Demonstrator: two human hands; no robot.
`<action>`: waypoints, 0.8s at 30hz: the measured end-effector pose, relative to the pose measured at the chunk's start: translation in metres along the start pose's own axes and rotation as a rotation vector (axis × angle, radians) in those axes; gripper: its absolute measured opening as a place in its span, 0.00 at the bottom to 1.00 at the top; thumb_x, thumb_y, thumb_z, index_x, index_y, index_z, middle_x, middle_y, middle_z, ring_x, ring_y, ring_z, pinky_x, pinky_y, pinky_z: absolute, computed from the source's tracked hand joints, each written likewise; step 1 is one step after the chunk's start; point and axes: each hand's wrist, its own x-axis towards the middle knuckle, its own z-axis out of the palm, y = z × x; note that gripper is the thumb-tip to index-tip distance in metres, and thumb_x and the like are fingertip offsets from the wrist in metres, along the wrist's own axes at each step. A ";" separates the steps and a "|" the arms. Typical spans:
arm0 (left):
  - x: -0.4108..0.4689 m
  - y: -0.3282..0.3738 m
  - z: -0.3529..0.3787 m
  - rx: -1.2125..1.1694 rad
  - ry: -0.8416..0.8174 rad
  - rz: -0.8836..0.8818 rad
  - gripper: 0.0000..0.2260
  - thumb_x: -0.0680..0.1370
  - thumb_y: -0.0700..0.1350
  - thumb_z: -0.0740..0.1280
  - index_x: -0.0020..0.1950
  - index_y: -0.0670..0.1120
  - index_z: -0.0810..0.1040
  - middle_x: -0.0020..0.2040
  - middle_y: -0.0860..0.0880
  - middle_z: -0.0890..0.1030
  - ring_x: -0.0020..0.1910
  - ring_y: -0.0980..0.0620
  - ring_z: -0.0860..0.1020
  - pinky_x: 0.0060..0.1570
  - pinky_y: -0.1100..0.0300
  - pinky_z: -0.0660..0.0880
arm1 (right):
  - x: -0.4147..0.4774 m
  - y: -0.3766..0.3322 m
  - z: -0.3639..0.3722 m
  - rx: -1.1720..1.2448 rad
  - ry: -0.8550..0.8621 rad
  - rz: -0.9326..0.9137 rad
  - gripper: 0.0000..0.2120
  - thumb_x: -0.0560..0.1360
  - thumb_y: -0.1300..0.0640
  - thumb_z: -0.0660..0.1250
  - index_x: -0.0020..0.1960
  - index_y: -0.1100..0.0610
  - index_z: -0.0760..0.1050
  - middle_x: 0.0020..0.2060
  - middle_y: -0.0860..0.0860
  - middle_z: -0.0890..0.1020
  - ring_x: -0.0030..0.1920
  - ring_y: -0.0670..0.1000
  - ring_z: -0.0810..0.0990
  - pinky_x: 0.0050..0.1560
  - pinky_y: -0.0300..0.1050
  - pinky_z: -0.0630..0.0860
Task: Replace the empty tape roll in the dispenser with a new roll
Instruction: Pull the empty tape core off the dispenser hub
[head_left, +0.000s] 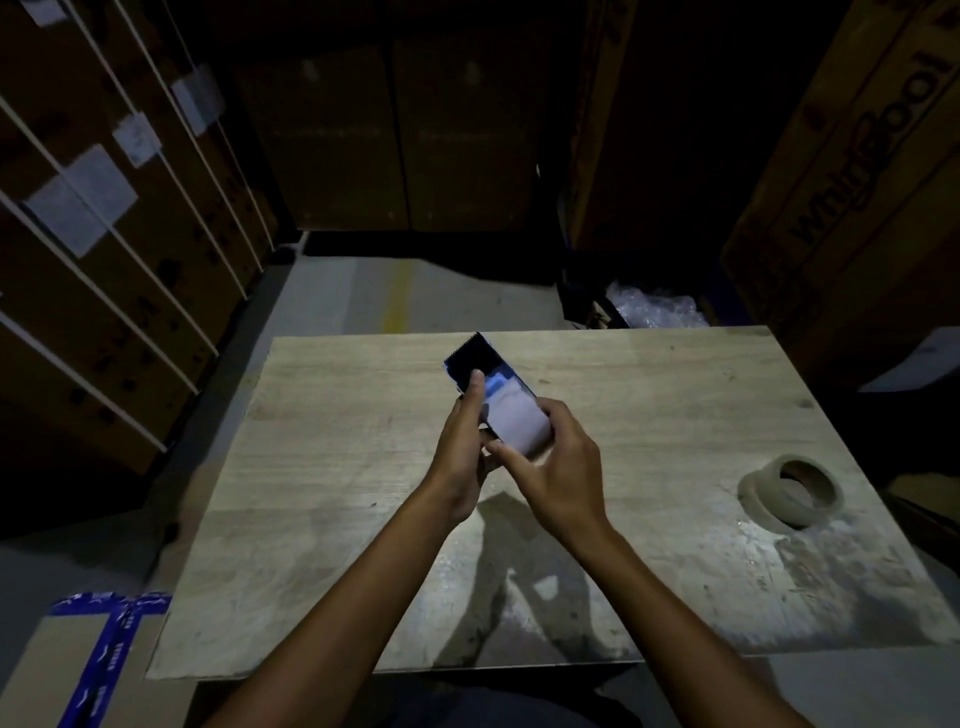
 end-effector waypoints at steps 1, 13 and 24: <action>0.001 0.002 -0.001 -0.044 -0.027 -0.033 0.30 0.75 0.66 0.60 0.68 0.47 0.75 0.62 0.43 0.81 0.60 0.45 0.81 0.61 0.47 0.77 | 0.000 0.001 0.001 -0.061 0.017 -0.046 0.28 0.67 0.43 0.76 0.61 0.54 0.74 0.53 0.48 0.81 0.50 0.47 0.79 0.46 0.40 0.77; 0.010 0.005 -0.016 -0.250 -0.177 -0.047 0.15 0.74 0.48 0.70 0.57 0.42 0.81 0.52 0.41 0.82 0.48 0.47 0.82 0.47 0.56 0.81 | -0.004 -0.009 0.009 -0.414 0.076 -0.368 0.25 0.65 0.43 0.77 0.56 0.56 0.78 0.49 0.51 0.82 0.50 0.56 0.79 0.45 0.50 0.74; 0.010 0.009 -0.026 -0.448 -0.280 -0.125 0.19 0.71 0.42 0.66 0.60 0.37 0.78 0.64 0.34 0.76 0.63 0.38 0.77 0.68 0.41 0.70 | 0.007 -0.012 0.004 0.145 0.251 -0.082 0.18 0.78 0.47 0.61 0.63 0.56 0.75 0.57 0.49 0.78 0.59 0.49 0.77 0.55 0.43 0.76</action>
